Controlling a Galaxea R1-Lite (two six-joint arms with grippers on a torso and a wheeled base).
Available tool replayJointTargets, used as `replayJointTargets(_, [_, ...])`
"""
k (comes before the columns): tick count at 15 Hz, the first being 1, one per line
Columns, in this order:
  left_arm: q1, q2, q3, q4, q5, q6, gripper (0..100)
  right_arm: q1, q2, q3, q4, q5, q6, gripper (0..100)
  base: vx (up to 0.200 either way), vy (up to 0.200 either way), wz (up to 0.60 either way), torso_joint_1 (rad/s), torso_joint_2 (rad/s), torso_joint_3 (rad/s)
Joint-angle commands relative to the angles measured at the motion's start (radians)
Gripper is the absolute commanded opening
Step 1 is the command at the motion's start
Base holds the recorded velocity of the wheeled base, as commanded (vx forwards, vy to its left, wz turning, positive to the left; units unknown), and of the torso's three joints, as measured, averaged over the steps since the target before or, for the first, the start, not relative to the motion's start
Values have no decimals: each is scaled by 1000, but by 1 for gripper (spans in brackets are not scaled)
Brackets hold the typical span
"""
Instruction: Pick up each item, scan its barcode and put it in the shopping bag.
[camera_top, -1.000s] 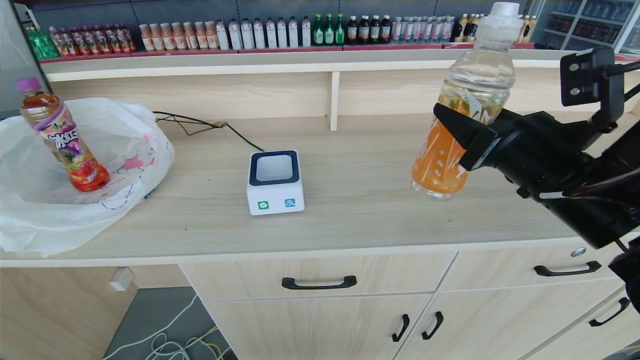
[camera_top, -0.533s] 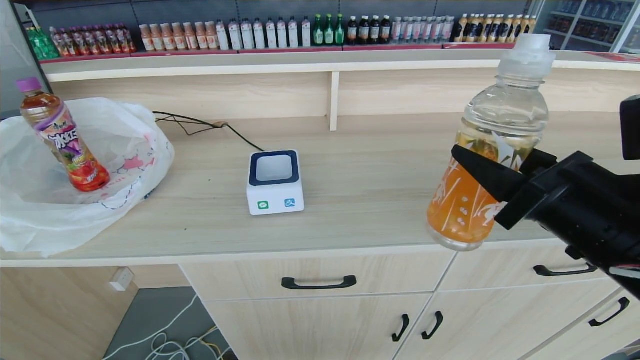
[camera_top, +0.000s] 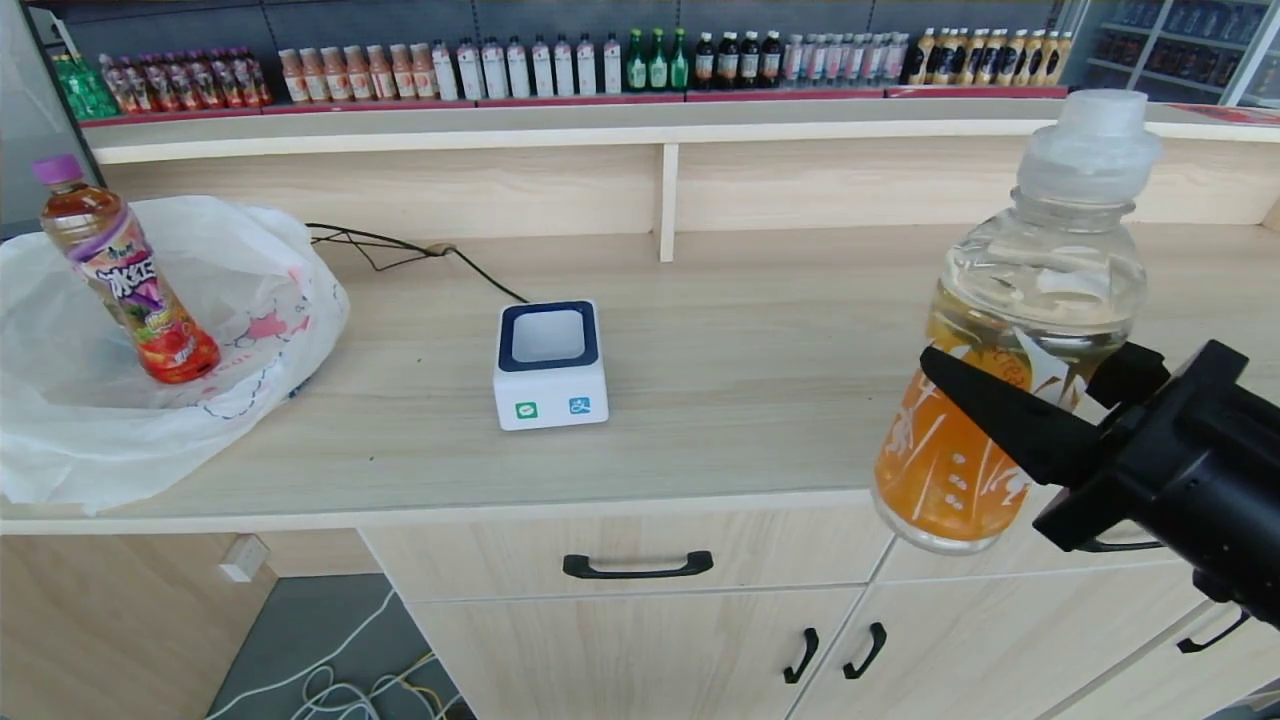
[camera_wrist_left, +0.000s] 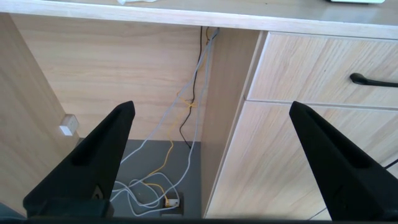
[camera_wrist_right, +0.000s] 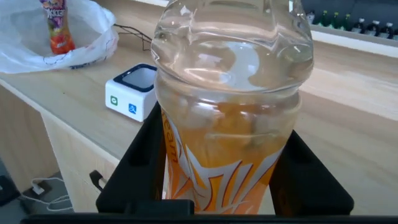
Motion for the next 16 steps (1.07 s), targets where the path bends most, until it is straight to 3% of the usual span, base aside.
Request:
replayJointTargets(1, [0, 0, 0, 0, 0, -1, 100, 98, -12, 11, 0, -1, -108, 0, 0, 0, 0, 0, 0, 0])
replayJointTargets(6, [0, 0, 0, 0, 0, -1, 100, 295, -2, -4, 0, -31, -431, 0, 0, 0, 0, 0, 0, 0])
replayJointTargets(10, [0, 0, 0, 0, 0, -1, 100, 372, 7, -9, -2, -27, -625, 0, 0, 0, 0, 0, 0, 0])
replayJointTargets(14, [0, 0, 0, 0, 0, -1, 100, 410, 57, -18, -2, -18, -729, 0, 0, 0, 0, 0, 0, 0])
replayJointTargets(16, [0, 0, 0, 0, 0, -1, 100, 434, 87, -24, -2, 34, -796, 0, 0, 0, 0, 0, 0, 0])
